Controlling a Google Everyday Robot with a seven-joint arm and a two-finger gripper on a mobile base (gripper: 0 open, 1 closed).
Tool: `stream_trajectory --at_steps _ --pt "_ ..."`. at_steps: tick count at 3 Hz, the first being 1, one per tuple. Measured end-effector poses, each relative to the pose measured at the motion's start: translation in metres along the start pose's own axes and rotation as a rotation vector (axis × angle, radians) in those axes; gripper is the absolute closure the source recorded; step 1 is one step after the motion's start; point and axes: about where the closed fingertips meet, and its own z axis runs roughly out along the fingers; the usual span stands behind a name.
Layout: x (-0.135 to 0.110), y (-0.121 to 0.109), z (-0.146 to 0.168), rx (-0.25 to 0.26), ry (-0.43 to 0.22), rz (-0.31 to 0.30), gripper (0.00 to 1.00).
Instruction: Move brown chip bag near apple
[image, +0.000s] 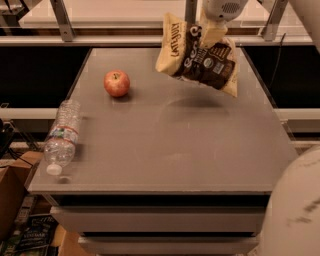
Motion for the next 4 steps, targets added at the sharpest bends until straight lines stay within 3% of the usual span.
stream_trajectory --at_steps 2,4 --pt "-0.046 -0.035 0.005 0.037 0.054 0.021 1.0" --pt "-0.063 -0.057 0.029 0.028 0.132 0.15 1.0"
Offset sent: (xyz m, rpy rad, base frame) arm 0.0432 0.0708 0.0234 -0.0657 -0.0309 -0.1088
